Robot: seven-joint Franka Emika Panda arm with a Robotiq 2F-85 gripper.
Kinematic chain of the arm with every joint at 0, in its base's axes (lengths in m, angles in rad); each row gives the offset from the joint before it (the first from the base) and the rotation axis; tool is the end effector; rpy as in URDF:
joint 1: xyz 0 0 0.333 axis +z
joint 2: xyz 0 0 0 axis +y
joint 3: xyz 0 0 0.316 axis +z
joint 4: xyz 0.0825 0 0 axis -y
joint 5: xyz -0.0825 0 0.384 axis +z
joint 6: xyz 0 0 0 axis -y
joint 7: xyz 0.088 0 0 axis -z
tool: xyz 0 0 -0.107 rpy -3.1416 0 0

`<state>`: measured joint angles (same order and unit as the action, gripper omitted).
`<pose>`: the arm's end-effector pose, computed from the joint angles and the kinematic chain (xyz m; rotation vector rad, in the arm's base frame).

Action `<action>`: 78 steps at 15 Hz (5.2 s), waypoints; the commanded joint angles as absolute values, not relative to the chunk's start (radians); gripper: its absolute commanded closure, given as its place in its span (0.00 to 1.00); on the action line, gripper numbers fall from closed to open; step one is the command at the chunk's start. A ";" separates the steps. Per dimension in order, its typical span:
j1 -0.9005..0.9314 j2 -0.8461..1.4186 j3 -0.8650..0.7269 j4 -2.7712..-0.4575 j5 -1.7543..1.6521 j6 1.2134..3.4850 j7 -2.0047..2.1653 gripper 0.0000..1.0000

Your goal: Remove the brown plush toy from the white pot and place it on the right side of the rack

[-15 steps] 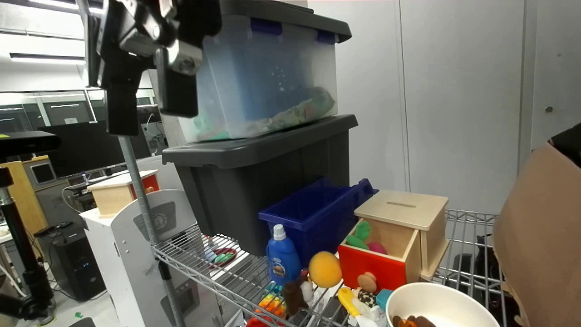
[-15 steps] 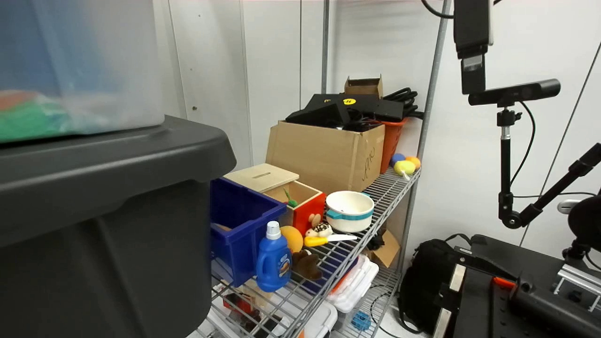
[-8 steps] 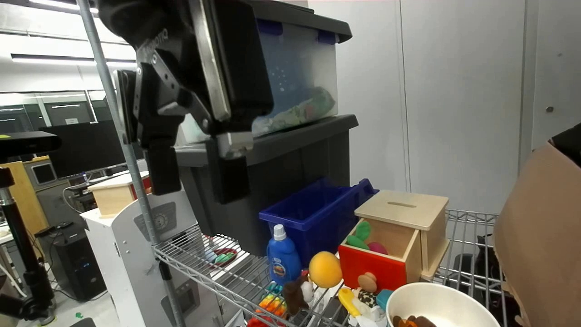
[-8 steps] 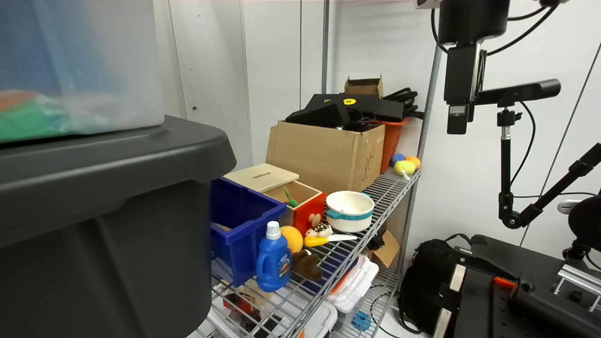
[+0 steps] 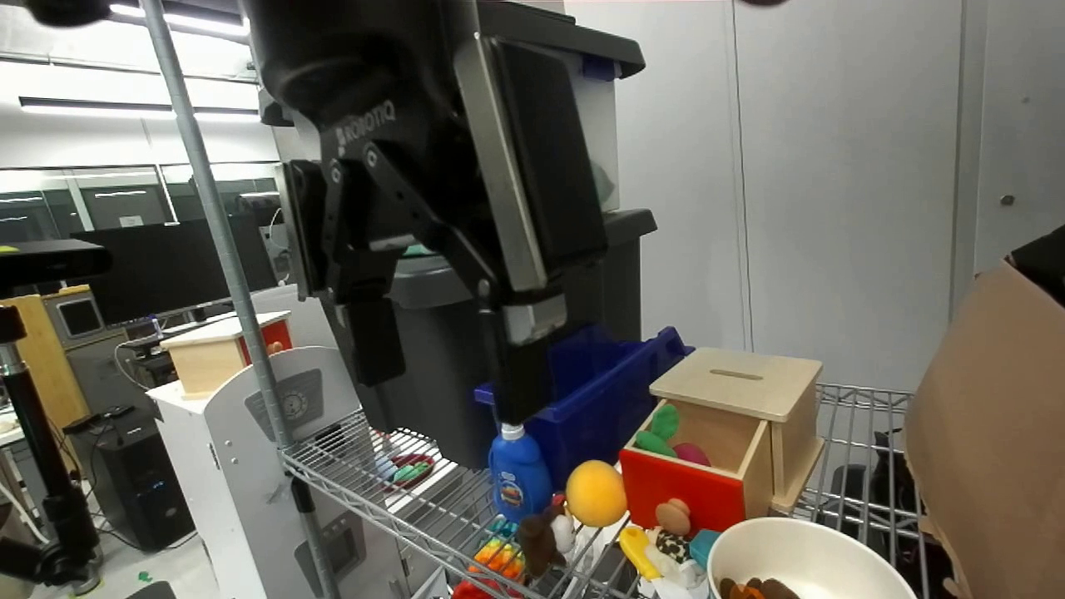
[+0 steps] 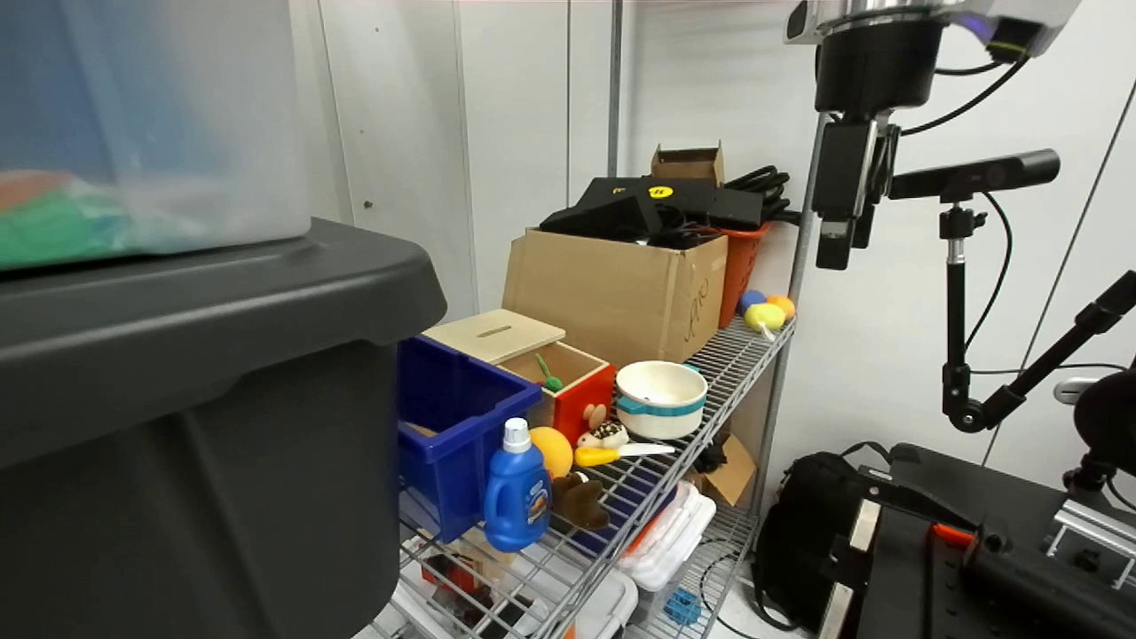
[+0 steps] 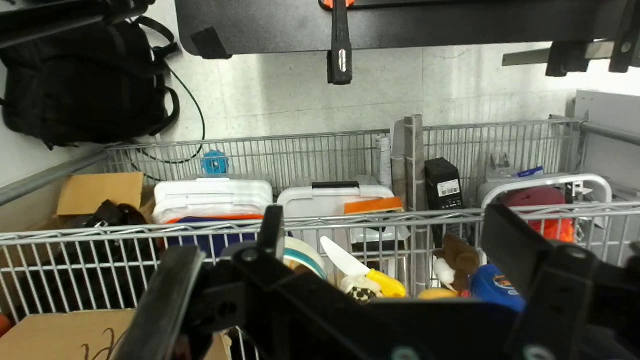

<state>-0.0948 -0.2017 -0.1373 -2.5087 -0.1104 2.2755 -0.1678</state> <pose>0.4299 -0.1037 0.3519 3.0928 0.0183 -0.0659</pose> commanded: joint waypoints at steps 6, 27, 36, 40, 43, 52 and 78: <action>-0.089 -0.127 -0.131 -2.373 -0.026 2.248 -0.173 0.00; -0.118 0.047 -0.120 -2.145 0.034 2.152 -0.203 0.00; -0.119 0.035 -0.115 -2.170 0.030 2.179 -0.194 0.00; -0.135 0.039 -0.130 -2.165 0.028 2.161 -0.198 0.00; -0.143 0.053 -0.139 -2.129 0.012 2.132 -0.204 0.00; -0.149 0.188 -0.136 -1.902 0.002 2.008 -0.243 0.00; -0.192 0.512 -0.103 -1.737 -0.105 2.045 -0.319 0.00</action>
